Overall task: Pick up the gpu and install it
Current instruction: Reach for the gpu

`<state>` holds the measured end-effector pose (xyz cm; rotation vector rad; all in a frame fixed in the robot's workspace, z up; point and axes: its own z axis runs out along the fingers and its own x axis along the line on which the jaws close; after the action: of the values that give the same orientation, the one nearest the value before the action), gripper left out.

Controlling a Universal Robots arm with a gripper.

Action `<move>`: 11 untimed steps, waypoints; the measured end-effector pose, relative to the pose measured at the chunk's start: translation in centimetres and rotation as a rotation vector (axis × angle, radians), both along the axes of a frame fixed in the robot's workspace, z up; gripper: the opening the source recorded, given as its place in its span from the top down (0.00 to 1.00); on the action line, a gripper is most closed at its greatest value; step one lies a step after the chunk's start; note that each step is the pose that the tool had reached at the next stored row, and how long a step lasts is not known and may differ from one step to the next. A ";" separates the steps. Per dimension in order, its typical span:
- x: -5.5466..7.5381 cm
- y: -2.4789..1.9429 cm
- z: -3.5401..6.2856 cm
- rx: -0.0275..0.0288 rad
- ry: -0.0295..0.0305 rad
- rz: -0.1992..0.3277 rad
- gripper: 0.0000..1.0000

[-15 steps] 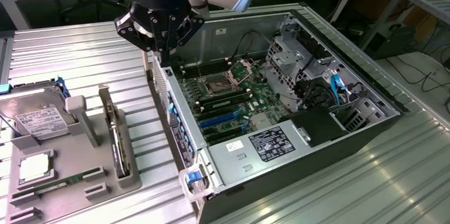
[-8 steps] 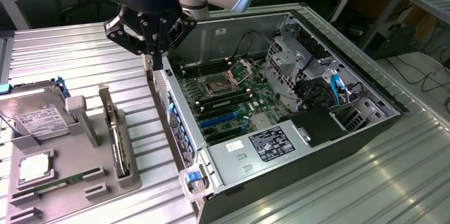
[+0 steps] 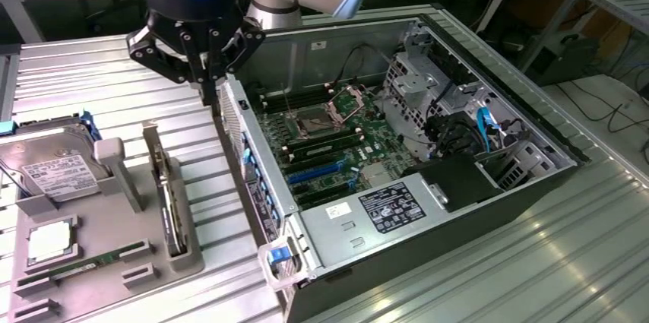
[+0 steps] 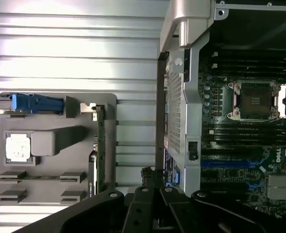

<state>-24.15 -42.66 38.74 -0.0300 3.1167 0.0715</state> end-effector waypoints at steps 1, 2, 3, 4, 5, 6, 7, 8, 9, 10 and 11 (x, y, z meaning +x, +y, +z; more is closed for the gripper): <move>-0.2 -0.04 0.00 0.0001 0.0000 0.001 0.89; -0.5 -0.13 -0.01 0.0000 0.0000 0.002 0.89; -0.8 -0.22 -0.01 0.0000 0.0000 0.002 0.89; -1.2 -0.27 0.00 -0.0001 0.0001 0.002 0.89; -1.5 -0.31 -0.01 0.0000 0.0000 0.002 0.89; -2.1 -0.37 -0.01 0.0000 0.0001 0.002 0.89; -2.4 -0.43 -0.01 0.0000 0.0000 0.002 0.89; -2.8 -0.52 -0.01 0.0000 0.0000 0.002 0.89; -3.1 -0.64 0.00 -0.0001 0.0001 0.002 0.89; -3.3 -0.77 -0.01 0.0000 0.0001 0.002 0.89; -3.6 -0.89 -0.01 0.0000 0.0000 0.002 0.89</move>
<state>-27.75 -43.55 38.73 -0.0337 3.1167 0.0715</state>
